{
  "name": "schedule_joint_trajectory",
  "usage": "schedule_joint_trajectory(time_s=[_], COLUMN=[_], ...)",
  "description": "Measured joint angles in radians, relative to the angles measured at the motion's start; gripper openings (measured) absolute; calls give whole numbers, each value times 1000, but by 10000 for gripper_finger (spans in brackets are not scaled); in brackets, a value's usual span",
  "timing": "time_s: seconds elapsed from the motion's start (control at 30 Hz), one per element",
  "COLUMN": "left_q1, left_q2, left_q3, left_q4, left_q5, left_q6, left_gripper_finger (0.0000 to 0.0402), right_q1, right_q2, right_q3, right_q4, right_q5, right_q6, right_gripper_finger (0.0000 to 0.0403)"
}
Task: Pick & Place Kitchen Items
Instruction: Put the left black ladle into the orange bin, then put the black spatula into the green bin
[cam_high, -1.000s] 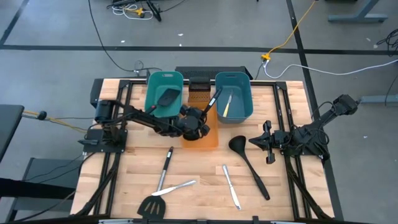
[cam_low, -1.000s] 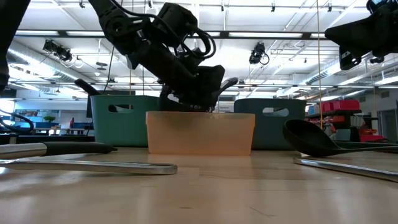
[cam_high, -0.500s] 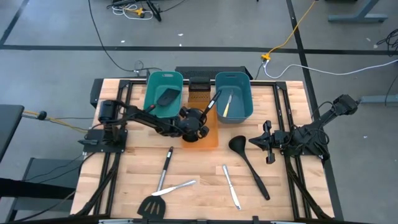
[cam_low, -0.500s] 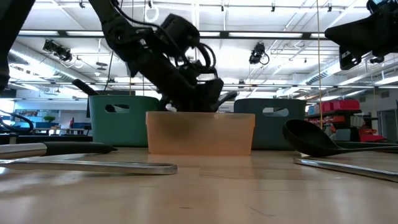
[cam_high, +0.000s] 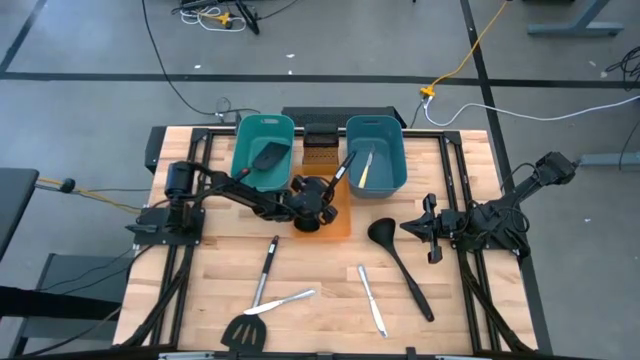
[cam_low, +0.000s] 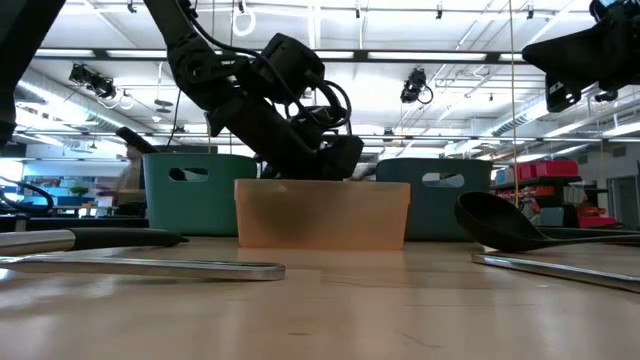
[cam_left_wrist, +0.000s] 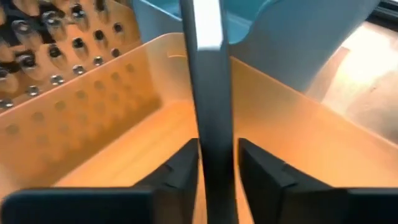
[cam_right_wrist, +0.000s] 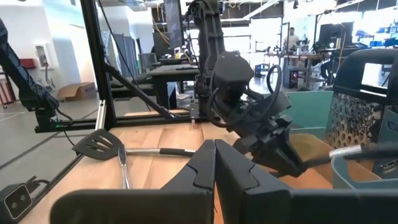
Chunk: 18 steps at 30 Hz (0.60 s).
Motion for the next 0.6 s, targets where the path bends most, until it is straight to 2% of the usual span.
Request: schedule_joint_trajectory(time_s=[0.13, 0.27, 0.4, 0.6], left_q1=[0, 0, -9, -61], left_q2=[-8, -46, -131, -396], left_q3=[0, 0, 0, 0], left_q4=[-4, -14, -31, -214], left_q5=[8, 10, 13, 41], left_q6=[15, 36, 97, 238], left_gripper_finger=[178, 213, 224, 211], right_q1=[0, 0, 0, 0], right_q2=[0, 0, 0, 0], right_q3=[0, 0, 0, 0], right_q4=[0, 0, -2, -7], right_q5=[0, 0, 0, -24], right_q6=[0, 0, 1, 1], right_gripper_finger=[11, 11, 11, 11])
